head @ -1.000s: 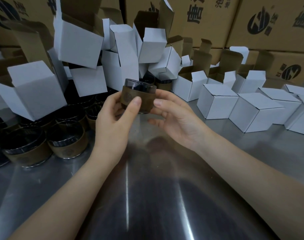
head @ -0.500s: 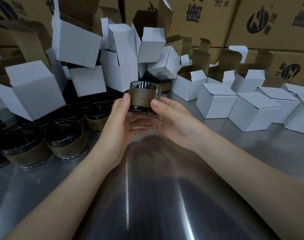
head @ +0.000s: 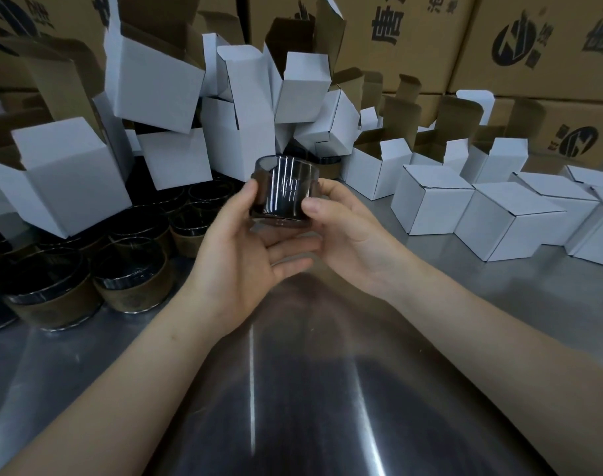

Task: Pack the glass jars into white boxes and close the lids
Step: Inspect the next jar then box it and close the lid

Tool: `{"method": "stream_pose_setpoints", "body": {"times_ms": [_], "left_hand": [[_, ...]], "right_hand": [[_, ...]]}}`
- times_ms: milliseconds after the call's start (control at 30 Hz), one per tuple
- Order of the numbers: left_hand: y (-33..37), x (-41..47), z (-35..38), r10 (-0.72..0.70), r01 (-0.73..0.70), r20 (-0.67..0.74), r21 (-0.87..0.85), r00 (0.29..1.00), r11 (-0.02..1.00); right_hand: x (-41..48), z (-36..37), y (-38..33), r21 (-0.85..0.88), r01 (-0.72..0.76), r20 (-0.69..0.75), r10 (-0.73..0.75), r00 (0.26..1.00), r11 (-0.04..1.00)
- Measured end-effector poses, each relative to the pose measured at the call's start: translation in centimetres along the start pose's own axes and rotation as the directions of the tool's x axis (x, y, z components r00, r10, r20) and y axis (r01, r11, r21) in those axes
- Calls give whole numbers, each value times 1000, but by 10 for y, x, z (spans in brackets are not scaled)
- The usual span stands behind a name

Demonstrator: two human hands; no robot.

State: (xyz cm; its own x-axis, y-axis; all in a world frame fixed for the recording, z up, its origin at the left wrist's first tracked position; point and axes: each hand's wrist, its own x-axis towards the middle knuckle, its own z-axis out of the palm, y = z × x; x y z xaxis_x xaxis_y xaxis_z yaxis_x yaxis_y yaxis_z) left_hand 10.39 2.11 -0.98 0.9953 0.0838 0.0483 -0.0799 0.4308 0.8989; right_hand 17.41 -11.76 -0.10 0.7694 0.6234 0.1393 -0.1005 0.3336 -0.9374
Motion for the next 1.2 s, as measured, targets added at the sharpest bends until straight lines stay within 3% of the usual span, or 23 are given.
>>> {"method": "stream_pose_setpoints", "body": {"times_ms": [167, 433, 800, 1200], "left_hand": [[0, 3, -4, -61, 65, 45, -90, 997, 994], [-2, 5, -7, -145, 156, 146, -64, 979, 986], [-2, 3, -2, -138, 131, 98, 76, 986, 989], [-3, -1, -1, -91, 81, 75, 122, 993, 989]], "right_hand": [[0, 1, -2, 59, -49, 36, 47, 998, 997], [-2, -3, -4, 38, -71, 157, 64, 986, 997], [4, -3, -1, 37, -1, -43, 3, 999, 999], [0, 0, -5, -56, 14, -41, -16, 999, 998]]}}
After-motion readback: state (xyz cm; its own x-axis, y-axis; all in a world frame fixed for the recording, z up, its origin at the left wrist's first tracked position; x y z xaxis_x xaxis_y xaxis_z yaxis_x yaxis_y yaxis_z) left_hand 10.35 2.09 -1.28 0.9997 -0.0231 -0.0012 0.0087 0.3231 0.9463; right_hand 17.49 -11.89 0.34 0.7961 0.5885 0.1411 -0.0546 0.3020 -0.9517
